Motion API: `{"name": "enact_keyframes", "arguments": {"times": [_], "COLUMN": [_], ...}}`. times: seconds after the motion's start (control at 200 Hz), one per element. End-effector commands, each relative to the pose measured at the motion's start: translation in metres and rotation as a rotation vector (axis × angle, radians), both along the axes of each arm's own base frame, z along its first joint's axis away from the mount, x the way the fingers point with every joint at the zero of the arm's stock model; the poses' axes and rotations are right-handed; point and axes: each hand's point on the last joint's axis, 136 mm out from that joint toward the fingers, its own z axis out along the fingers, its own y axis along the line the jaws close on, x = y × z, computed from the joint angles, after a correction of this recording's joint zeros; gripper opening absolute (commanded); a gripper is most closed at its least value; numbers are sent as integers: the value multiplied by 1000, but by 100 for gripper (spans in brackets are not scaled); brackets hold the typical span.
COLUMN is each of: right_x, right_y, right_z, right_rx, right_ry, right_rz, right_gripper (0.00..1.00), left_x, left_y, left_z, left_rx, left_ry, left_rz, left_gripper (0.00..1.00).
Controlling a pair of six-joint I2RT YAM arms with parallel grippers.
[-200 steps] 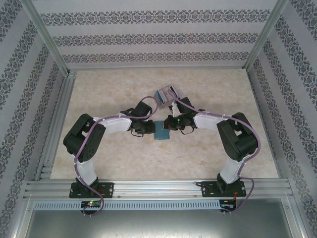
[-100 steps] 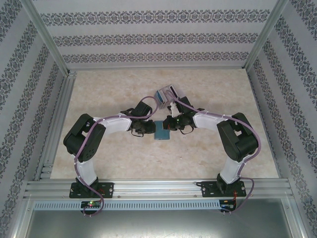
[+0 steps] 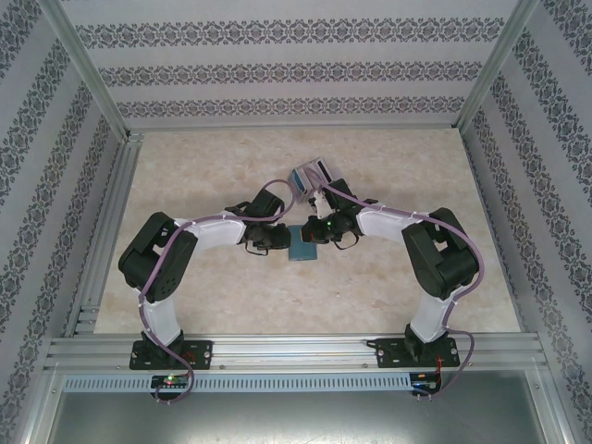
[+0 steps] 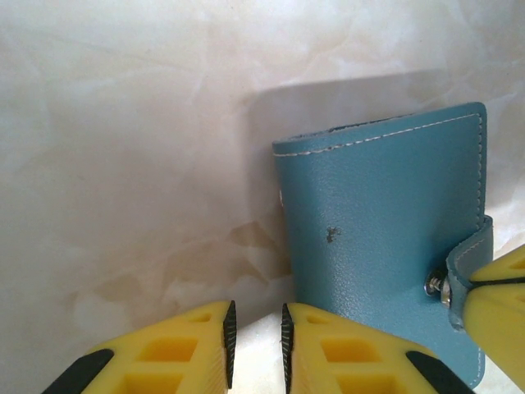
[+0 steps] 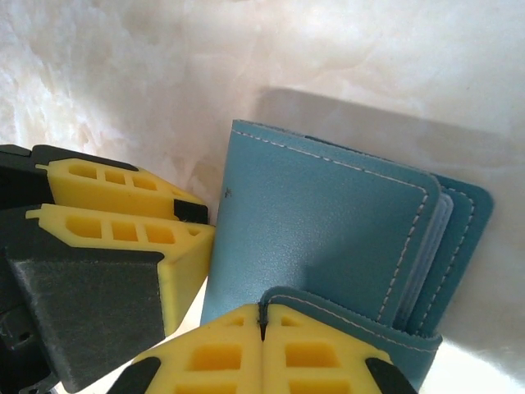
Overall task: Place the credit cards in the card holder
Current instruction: Close the button on the card holder.
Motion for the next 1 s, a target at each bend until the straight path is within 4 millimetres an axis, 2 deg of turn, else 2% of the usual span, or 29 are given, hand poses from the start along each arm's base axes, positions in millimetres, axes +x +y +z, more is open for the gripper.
{"name": "enact_keyframes", "arguments": {"times": [0.0, 0.34, 0.704, 0.994], "right_x": [-3, -9, -6, -9], "right_y": [-2, -5, 3, -8], "right_z": [-7, -18, -20, -36], "right_rx": [-40, -79, -92, -213], "right_ry": [19, 56, 57, 77], "right_rz": [22, 51, 67, 78], "right_gripper": [7, 8, 9, 10], "left_x": [1, 2, 2, 2], "left_y": [-11, -13, -12, -13], "left_z": [3, 5, 4, 4], "left_rx": [-18, -28, -24, -27], "left_ry": [-10, -13, -11, -13], "left_rz": [-28, -28, -28, -29], "left_gripper": [24, 24, 24, 24]}}
